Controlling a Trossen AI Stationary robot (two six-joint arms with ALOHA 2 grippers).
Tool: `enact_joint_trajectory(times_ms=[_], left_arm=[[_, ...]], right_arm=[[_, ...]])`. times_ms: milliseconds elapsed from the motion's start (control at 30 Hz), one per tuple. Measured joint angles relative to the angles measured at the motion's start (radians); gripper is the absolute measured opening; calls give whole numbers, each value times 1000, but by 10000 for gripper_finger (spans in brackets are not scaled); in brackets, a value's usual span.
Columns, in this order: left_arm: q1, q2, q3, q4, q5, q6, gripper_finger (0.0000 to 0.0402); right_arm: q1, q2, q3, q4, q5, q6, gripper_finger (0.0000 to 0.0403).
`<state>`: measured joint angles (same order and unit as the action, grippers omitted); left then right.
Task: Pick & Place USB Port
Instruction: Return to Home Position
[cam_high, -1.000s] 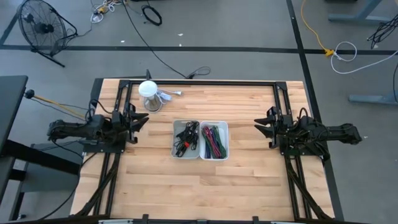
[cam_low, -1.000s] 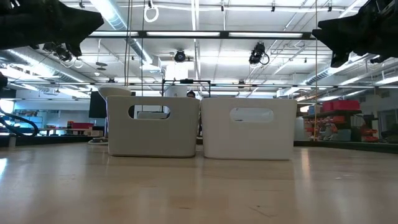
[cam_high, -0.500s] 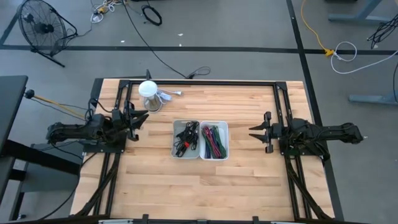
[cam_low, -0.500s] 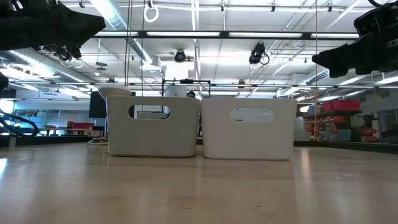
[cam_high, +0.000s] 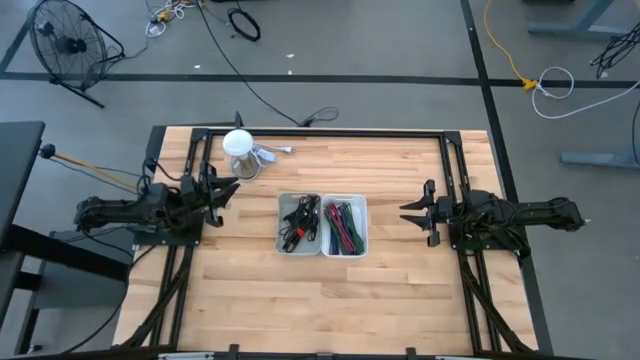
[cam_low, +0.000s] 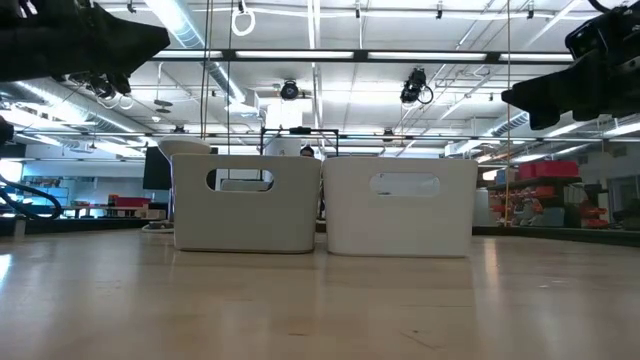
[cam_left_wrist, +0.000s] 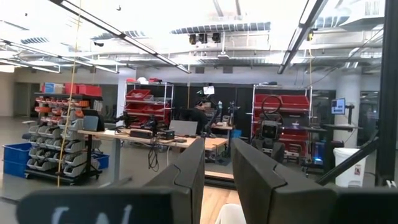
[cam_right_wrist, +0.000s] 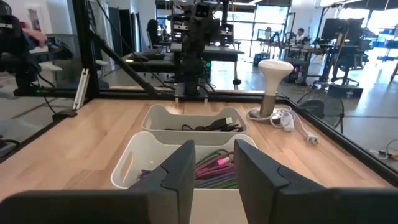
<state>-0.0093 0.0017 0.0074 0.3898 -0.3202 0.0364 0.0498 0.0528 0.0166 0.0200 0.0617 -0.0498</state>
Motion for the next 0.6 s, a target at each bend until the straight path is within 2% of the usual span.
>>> enact_joint_trajectory(times_ms=[100,400,600], left_arm=[[0,0,0,-44,17,-44,83],[0,4,0,-299,249,-55,83],[0,5,0,-355,272,-65,83]], right_arm=[[0,0,0,0,0,0,111],[0,0,0,1,1,0,111],[0,0,0,2,1,0,111]])
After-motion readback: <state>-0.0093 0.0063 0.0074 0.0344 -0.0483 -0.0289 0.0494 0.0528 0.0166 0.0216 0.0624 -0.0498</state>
